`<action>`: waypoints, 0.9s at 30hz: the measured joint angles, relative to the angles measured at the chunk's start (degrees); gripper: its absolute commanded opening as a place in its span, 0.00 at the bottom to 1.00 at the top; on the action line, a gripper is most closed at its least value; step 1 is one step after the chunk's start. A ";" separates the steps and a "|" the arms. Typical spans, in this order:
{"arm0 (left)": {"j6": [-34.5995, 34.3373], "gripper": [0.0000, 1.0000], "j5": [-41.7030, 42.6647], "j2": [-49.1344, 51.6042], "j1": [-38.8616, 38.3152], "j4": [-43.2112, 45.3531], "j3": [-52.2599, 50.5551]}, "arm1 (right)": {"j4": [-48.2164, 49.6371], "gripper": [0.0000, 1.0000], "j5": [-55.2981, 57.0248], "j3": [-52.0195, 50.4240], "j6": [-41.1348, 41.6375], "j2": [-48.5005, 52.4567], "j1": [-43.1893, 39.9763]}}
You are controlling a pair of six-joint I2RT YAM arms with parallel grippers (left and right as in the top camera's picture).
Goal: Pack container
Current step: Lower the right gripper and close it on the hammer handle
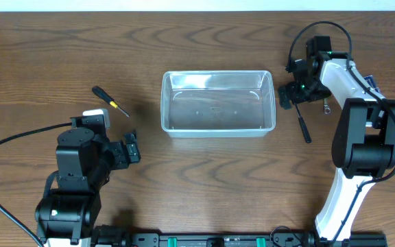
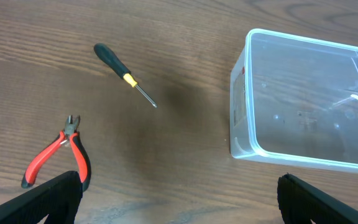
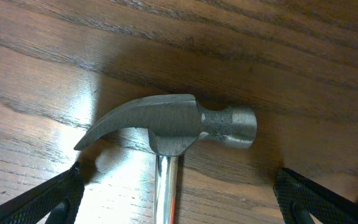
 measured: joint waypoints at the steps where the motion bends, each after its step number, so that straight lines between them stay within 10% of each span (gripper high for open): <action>1: 0.00 0.98 0.00 0.00 0.00 0.00 0.00 | 0.00 0.98 0.02 0.00 0.00 0.02 0.00; 17: 0.00 0.98 0.00 0.02 0.00 0.00 0.00 | 0.09 0.46 0.57 0.02 1.03 0.11 0.00; 21: 0.00 0.98 0.00 0.02 0.00 0.00 0.00 | 0.04 0.19 0.37 0.02 1.49 0.11 0.00; 27: 0.00 0.98 0.00 0.02 0.00 0.00 0.00 | -0.04 0.14 -0.31 0.02 2.25 0.11 0.00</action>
